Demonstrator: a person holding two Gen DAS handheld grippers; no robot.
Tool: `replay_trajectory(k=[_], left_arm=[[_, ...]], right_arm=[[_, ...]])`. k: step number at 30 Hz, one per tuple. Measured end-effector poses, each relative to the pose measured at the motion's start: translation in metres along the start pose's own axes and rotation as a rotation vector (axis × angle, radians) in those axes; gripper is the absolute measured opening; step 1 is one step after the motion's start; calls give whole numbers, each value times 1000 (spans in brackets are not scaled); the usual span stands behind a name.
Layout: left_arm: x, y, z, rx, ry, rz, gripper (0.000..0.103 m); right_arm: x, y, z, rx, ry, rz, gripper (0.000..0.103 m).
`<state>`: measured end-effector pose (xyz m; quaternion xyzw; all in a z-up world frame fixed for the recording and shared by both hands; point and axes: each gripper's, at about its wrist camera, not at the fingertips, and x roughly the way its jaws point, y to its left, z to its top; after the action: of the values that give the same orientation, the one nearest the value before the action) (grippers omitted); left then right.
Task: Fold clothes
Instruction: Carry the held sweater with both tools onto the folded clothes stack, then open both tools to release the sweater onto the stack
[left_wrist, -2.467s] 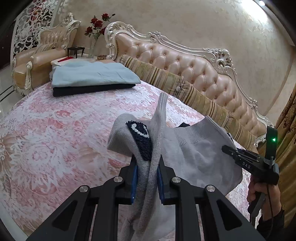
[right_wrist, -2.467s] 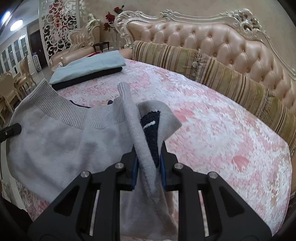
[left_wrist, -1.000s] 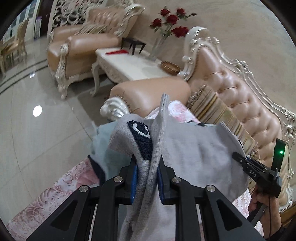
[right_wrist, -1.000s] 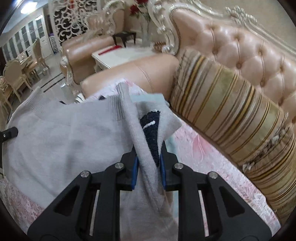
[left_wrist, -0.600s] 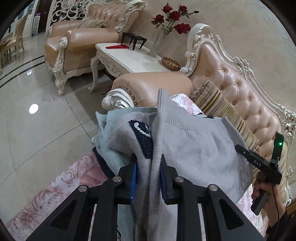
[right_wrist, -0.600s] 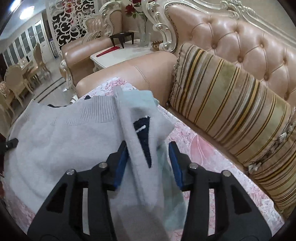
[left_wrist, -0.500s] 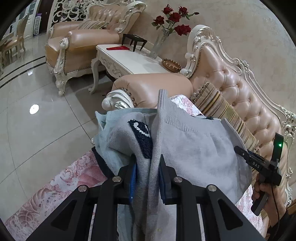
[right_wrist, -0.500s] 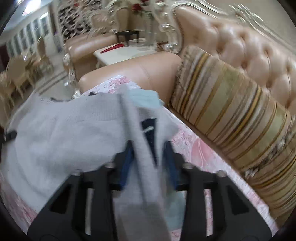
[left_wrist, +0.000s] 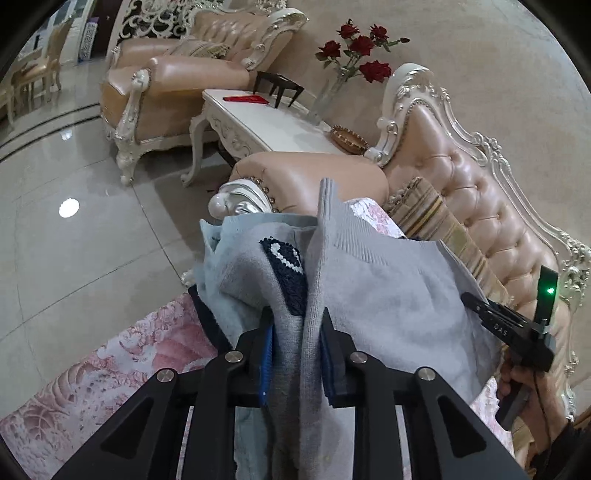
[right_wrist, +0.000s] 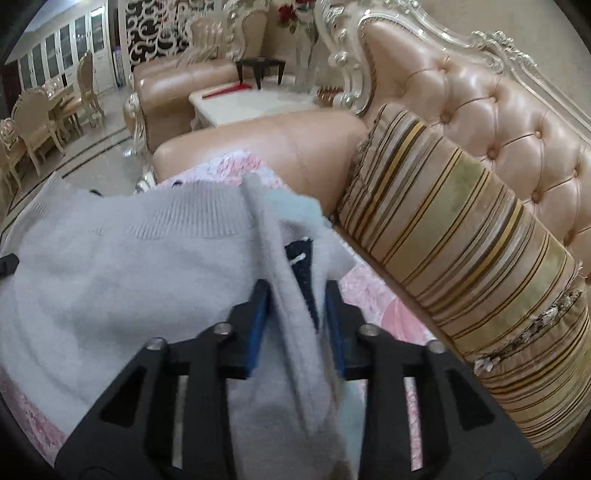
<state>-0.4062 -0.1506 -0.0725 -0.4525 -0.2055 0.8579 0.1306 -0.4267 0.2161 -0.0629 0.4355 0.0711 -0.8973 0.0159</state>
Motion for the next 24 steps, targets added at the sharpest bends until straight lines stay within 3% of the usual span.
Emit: replay_trajectory(k=[1, 3, 5, 7, 9, 11, 15, 17, 20, 22, 24], left_arm=[[-3, 2, 1, -2, 5, -5, 30], [-12, 7, 4, 4, 8, 6, 48], [-27, 12, 4, 3, -9, 58, 62], [-44, 16, 6, 26, -64, 122, 62], [-55, 14, 11, 56, -101, 143, 57], [-57, 2, 17, 105, -112, 126, 42], [-36, -52, 20, 287, -71, 30, 38], [-17, -64, 23, 331, -17, 23, 38], [-9, -54, 33, 292, -22, 19, 37], [-2, -45, 40, 266, -3, 0, 20], [11, -41, 44, 280, 36, -10, 15]], right_arm=[[-3, -8, 0, 34, -9, -13, 68], [-11, -31, 0, 124, -21, -16, 82], [-19, -47, 0, 170, -27, 15, 84], [-35, -58, -1, 183, -55, -27, 84], [-50, -64, -3, 212, -102, -15, 87], [-47, -59, -1, 209, -87, 9, 92], [-35, -34, 11, 127, -81, 26, 92], [-30, -23, 16, 83, -70, 19, 92], [-38, -26, 14, 102, -89, -20, 92], [-42, -39, 13, 168, -116, 36, 92], [-35, -42, 14, 168, -87, 67, 92]])
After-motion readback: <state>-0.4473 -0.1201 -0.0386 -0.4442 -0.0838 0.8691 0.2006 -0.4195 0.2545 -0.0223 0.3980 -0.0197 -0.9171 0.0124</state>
